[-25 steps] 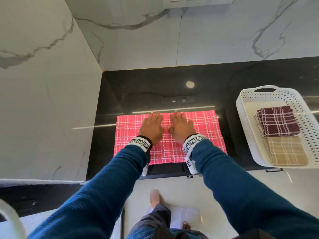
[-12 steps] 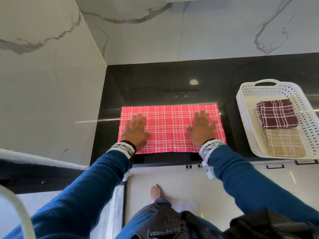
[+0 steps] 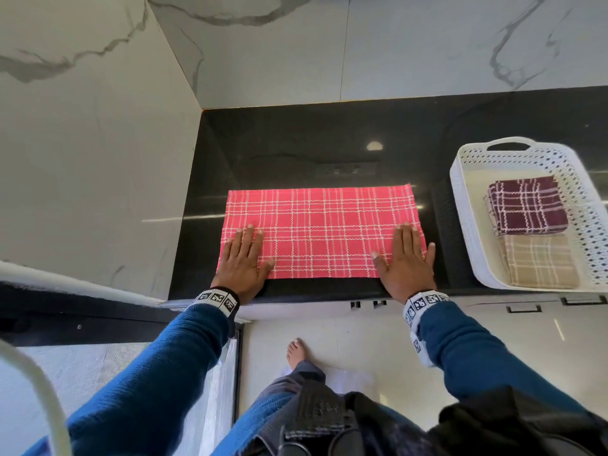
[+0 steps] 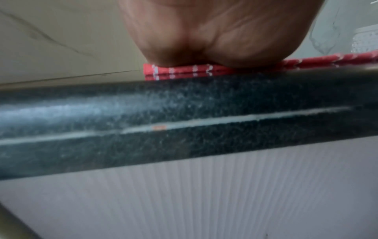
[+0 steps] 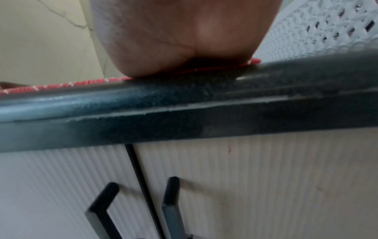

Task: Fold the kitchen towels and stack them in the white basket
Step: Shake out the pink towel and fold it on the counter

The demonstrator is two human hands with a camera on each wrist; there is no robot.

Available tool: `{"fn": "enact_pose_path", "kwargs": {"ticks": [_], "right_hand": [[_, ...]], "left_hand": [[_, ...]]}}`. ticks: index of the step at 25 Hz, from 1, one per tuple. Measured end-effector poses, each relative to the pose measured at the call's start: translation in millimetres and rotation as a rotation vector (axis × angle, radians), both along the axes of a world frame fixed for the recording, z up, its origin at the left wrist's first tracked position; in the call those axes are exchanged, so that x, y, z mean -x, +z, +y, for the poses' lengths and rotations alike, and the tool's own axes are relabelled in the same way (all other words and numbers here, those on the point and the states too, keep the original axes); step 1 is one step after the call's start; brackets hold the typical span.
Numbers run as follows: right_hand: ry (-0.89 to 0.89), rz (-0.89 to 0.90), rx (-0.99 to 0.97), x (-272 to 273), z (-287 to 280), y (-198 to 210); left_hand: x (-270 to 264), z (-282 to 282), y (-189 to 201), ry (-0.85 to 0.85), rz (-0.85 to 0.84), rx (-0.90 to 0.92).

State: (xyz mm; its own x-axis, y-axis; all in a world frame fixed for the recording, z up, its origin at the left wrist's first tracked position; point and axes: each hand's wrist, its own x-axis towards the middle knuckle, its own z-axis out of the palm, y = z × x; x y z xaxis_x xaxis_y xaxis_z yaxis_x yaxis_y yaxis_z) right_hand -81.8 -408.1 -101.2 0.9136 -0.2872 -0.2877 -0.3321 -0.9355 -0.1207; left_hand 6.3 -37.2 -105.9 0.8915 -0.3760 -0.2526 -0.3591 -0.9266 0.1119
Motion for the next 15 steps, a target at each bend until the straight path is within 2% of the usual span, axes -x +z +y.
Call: {"fn": "enact_pose_path", "kwargs": {"ticks": [4, 7, 11, 15], "right_hand": [[-0.02, 0.06, -0.022, -5, 4, 5], [-0.085, 0.086, 0.037, -18, 21, 31], [-0.068, -0.046, -0.145, -35, 55, 45], [-0.064, 0.033, -0.029, -83, 61, 47]], "left_hand": [[-16, -15, 26, 0.077, 0.006, 0.084], [-47, -29, 49, 0.072, -0.043, 0.064], [-75, -22, 41, 0.071, -0.014, 0.065], [-78, -6, 38, 0.091, -0.075, 0.104]]}}
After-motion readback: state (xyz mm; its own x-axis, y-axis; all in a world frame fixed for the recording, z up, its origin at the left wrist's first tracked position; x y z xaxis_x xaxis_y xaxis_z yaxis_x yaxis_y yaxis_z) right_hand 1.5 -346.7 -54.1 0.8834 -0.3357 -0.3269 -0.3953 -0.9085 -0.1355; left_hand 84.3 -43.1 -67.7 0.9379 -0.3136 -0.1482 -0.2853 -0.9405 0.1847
